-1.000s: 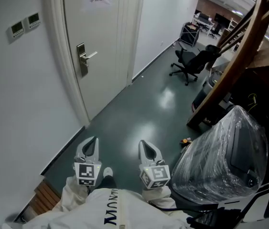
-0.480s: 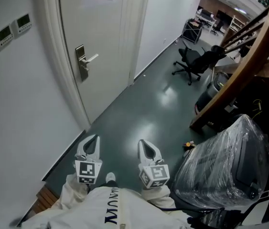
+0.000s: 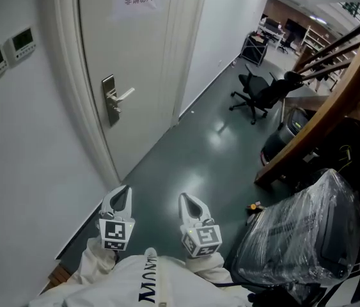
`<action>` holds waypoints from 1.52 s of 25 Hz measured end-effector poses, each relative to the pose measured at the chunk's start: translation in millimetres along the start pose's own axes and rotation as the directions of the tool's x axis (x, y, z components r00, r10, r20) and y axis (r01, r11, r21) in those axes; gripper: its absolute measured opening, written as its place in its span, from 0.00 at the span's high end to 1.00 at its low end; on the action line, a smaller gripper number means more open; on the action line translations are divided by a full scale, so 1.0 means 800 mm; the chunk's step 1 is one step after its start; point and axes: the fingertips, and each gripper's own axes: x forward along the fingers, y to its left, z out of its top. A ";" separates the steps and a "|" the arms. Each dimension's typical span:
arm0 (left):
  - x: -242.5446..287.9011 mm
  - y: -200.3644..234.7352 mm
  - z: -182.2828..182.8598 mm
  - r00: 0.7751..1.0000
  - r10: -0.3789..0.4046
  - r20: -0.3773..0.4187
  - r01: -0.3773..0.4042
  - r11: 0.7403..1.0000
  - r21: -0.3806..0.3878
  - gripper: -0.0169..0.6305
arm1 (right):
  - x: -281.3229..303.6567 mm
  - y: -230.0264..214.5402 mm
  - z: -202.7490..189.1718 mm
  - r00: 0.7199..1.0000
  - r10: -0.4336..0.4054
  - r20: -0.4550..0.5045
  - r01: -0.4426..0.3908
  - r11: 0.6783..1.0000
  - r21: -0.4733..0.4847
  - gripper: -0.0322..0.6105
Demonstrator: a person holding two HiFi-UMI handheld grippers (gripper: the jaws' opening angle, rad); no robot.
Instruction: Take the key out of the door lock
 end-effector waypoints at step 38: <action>0.271 0.065 0.017 0.996 0.084 -0.042 -0.084 0.997 0.003 0.97 | 0.238 -0.183 0.050 0.999 0.042 -0.016 -0.042 0.999 -0.008 0.95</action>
